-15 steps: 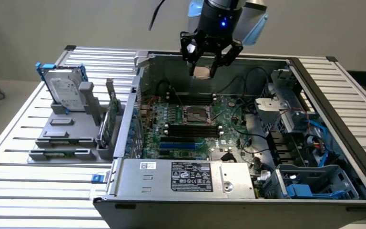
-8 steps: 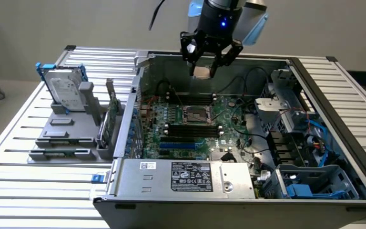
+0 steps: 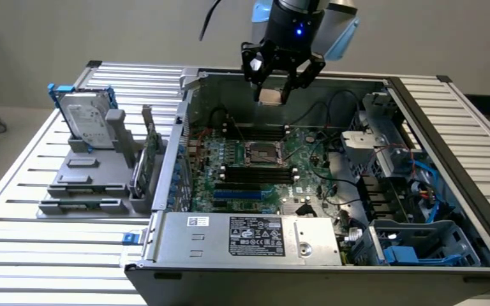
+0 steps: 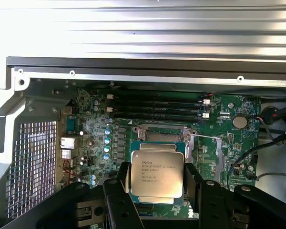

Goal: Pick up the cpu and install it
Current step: 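Place the cpu into insertion slot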

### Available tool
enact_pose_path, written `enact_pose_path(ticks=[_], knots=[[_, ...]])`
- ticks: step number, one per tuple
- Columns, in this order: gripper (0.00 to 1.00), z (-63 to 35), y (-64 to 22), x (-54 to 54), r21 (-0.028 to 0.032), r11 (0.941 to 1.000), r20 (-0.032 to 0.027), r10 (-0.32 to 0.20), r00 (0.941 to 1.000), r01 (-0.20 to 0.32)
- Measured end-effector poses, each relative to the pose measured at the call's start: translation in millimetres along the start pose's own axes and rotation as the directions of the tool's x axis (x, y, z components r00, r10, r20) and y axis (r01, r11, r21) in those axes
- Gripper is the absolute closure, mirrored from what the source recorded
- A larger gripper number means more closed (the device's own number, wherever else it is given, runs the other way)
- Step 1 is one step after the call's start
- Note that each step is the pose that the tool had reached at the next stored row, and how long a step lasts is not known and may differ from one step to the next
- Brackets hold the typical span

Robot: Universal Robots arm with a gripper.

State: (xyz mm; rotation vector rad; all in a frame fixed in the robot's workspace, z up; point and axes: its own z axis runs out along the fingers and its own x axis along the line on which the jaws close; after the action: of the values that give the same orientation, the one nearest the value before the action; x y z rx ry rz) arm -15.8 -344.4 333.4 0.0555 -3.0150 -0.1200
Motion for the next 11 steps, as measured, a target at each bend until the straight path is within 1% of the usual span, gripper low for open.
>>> enact_pose_path(ticks=[11], knots=[[0.45, 0.0, 0.0, 0.0, 0.0001, 1.0, 0.0, 0.0, 1.0, 0.0]])
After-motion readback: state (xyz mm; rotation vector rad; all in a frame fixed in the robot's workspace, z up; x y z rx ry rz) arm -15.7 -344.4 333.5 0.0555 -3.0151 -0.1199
